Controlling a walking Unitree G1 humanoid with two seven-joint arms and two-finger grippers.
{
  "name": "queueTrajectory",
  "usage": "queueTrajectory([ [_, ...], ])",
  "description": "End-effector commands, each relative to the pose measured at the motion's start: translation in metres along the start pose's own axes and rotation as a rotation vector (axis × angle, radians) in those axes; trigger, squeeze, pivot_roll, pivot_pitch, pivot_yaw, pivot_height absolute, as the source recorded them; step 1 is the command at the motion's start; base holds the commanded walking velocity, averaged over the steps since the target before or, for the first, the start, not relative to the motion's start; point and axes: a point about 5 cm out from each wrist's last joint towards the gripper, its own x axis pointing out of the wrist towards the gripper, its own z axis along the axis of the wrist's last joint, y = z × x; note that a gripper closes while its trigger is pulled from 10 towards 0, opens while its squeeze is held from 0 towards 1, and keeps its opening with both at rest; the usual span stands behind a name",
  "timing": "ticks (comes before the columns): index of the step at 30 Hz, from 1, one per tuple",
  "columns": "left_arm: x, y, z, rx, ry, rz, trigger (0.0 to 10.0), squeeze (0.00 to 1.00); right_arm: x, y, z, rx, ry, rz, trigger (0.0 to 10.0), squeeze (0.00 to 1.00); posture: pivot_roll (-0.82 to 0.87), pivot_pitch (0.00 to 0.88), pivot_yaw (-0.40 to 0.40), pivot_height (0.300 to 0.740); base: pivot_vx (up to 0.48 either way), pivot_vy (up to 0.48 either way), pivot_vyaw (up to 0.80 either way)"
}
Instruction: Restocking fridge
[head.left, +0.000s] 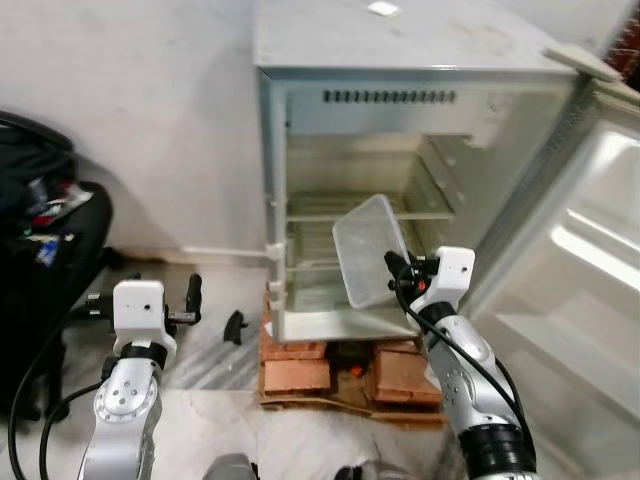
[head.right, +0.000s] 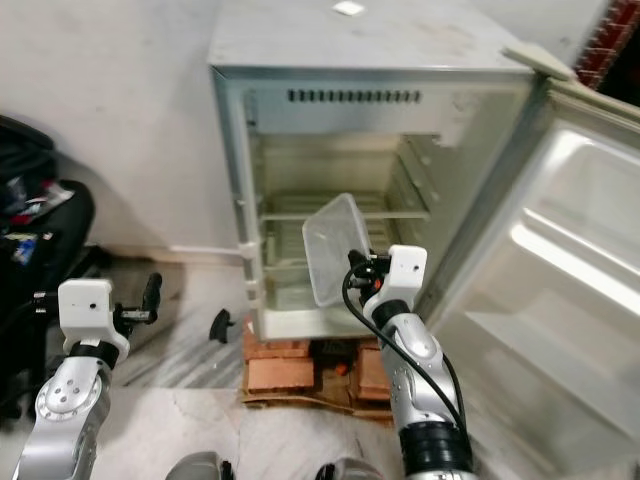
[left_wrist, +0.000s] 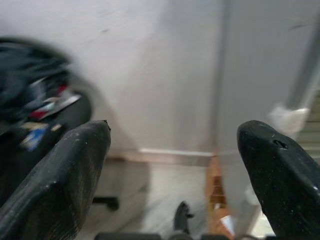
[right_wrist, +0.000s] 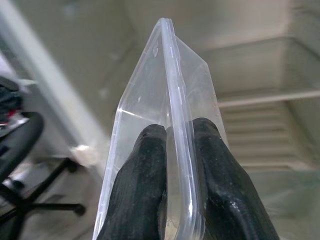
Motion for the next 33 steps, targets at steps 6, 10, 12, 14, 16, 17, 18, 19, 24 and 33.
queueTrajectory([
  [6,0.0037,0.001,0.0051,-0.006,-0.014,0.003,10.0,0.0,0.0038,0.0002,0.007,0.003,-0.025,-0.011,10.0,0.0,0.04,0.0,-0.05,0.74,0.349,0.0,0.49],
  [10,0.0037,0.0001,0.0054,-0.008,-0.015,0.001,10.0,0.0,0.005,-0.0009,0.0085,0.001,-0.028,-0.014,10.0,0.0,0.04,0.0,-0.051,0.74,0.357,0.0,0.43],
  [12,0.0039,-0.0008,0.0054,-0.008,-0.015,-0.003,10.0,0.0,0.0067,-0.0015,0.0103,0.001,-0.033,-0.018,10.0,0.0,0.04,0.0,-0.053,0.74,0.356,0.0,0.0],
  [14,0.004,-0.0012,0.0056,-0.01,-0.015,-0.003,10.0,0.0,0.0074,-0.0018,0.0116,0.0,-0.036,-0.02,10.0,0.0,0.04,0.0,-0.054,0.74,0.356,0.0,0.0],
  [16,0.0043,-0.0014,0.0055,-0.01,-0.015,-0.002,10.0,0.0,0.0082,-0.0034,0.0128,-0.001,-0.04,-0.033,10.0,0.0,0.04,0.0,-0.06,0.74,0.352,0.0,0.0],
  [17,0.0043,-0.0014,0.0055,-0.01,-0.015,-0.002,10.0,0.0,0.0082,-0.0034,0.0128,-0.001,-0.04,-0.033,10.0,0.0,0.04,0.0,-0.06,0.74,0.349,0.0,0.0],
  [18,0.0044,-0.0014,0.0051,-0.011,-0.014,0.001,10.0,0.0,0.0086,-0.005,0.0131,0.0,-0.04,-0.045,10.0,0.0,0.04,0.0,-0.06,0.74,0.326,0.0,0.0],
  [19,0.0044,-0.0013,0.005,-0.012,-0.013,0.002,10.0,0.0,0.0087,-0.0054,0.0132,0.0,-0.041,-0.048,10.0,0.0,0.04,0.0,-0.06,0.74,0.326,0.0,0.0],
  [24,0.0041,-0.0024,0.006,-0.019,-0.02,0.006,10.0,0.0,0.009,-0.0067,0.0134,0.005,-0.039,-0.055,10.0,0.0,0.04,0.0,-0.063,0.74,0.055,0.0,0.0],
  [33,0.0005,-0.001,0.0077,-0.014,-0.011,0.012,10.0,0.0,0.0114,-0.0041,0.0062,0.01,0.029,-0.051,10.0,0.0,0.05,0.038,-0.061,0.74,0.0,0.0,0.0],
])
